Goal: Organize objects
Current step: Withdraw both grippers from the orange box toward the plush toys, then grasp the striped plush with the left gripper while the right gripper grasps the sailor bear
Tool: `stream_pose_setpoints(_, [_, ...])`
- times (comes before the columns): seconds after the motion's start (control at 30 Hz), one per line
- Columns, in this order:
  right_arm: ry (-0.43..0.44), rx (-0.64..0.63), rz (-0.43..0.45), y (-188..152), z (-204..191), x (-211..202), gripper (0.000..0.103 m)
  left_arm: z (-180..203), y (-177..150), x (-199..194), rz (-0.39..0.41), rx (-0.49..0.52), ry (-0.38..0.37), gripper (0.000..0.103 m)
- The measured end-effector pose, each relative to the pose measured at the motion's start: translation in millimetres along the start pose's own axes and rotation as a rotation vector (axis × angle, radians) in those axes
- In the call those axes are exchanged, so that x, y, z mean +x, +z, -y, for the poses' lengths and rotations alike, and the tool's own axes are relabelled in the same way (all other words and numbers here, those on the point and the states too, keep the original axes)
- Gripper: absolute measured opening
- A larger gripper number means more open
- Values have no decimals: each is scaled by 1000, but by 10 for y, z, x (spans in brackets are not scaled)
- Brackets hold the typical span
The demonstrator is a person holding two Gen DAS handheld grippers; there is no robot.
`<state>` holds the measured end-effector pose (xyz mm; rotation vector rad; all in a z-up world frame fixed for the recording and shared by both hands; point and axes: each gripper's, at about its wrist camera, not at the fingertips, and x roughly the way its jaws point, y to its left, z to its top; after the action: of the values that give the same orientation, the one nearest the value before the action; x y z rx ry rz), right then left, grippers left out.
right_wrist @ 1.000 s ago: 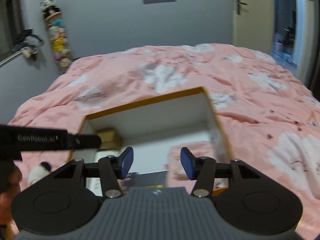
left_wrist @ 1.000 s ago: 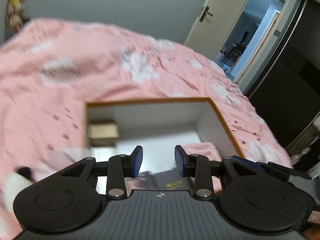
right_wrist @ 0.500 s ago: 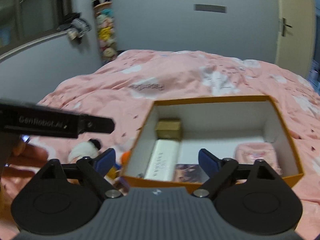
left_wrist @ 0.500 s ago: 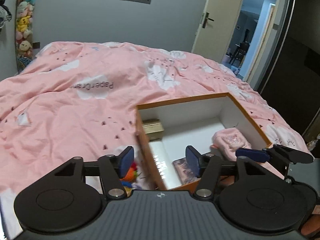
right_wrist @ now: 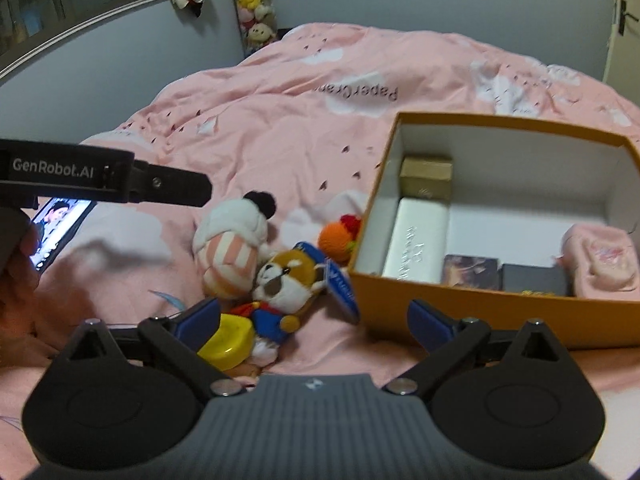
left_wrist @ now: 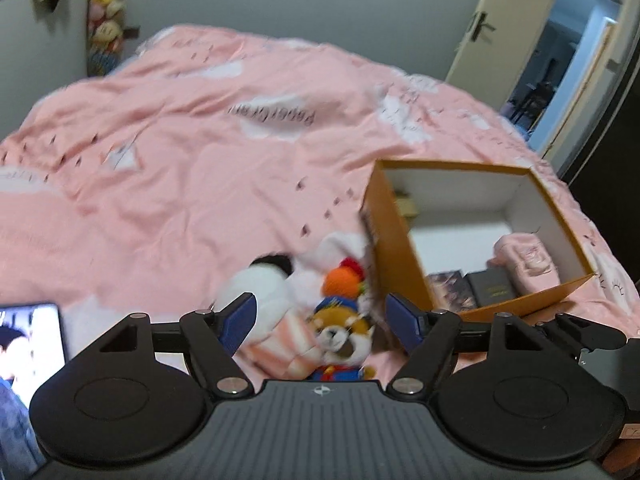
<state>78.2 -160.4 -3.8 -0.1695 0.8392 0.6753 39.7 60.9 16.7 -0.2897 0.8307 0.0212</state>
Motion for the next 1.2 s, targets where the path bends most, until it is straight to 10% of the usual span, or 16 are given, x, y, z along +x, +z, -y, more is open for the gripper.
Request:
stream_pose_setpoints(0.33, [71, 84, -177, 15, 6, 502, 53, -204, -123, 218, -160, -22, 37, 70])
stream_pose_setpoints(0.8, [119, 267, -244, 126, 81, 1096, 52, -254, -51, 411, -132, -108, 69, 68])
stream_pose_setpoints(1.2, [90, 151, -222, 197, -143, 1187, 40, -319, 8, 366, -97, -143, 85, 68])
